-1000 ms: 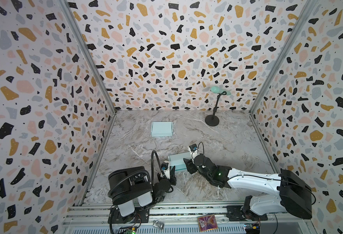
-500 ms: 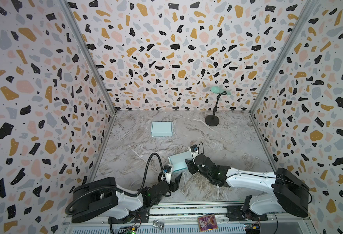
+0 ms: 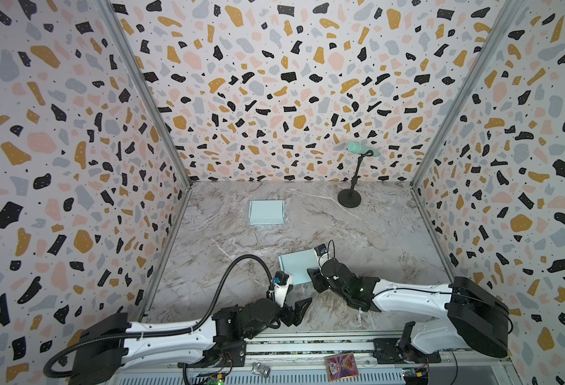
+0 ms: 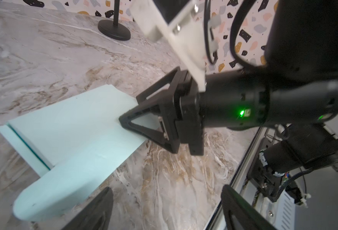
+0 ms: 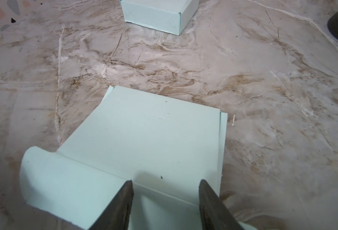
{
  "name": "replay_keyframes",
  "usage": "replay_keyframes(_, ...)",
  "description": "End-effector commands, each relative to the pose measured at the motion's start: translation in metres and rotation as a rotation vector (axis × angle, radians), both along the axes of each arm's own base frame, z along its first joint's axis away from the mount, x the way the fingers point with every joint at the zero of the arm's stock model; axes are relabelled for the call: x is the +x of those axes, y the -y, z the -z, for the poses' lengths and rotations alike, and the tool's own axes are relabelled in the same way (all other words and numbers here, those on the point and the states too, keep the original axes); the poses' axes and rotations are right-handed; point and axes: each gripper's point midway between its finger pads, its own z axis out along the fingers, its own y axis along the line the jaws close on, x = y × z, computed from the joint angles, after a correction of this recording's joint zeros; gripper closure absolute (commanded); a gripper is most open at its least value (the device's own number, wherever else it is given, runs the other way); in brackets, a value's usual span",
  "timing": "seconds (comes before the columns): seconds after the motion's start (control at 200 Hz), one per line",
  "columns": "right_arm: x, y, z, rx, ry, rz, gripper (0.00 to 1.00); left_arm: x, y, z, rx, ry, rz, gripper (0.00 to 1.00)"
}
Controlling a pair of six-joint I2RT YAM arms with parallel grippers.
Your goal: Fold the paper box
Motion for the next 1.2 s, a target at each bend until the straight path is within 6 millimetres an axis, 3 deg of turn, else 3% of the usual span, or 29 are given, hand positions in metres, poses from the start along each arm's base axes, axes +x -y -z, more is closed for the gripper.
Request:
replay_keyframes(0.0,-0.004,0.005,0.0,0.002,-0.003,0.003,0.46,0.022,-0.028,0.001,0.049,-0.081,-0.156,0.14)
replay_keyframes(0.235,-0.004,0.004,-0.001,0.011,0.0,0.001,0.46,0.082,-0.058,0.005,0.044,-0.137,-0.299,0.16)
replay_keyframes(0.456,-0.005,0.001,0.0,0.017,-0.005,-0.004,0.46,0.114,-0.053,0.032,0.114,-0.175,-0.306,0.16)
replay_keyframes(0.611,-0.006,-0.002,-0.004,0.028,0.001,-0.009,0.46,0.115,-0.051,0.056,0.165,-0.218,-0.291,0.17)
replay_keyframes(0.821,-0.007,-0.003,-0.005,0.031,0.0,-0.015,0.46,0.116,-0.053,0.064,0.153,-0.209,-0.295,0.18)
replay_keyframes(1.196,-0.009,-0.007,-0.023,0.056,0.02,-0.043,0.46,0.113,-0.055,0.08,0.182,-0.229,-0.293,0.21)
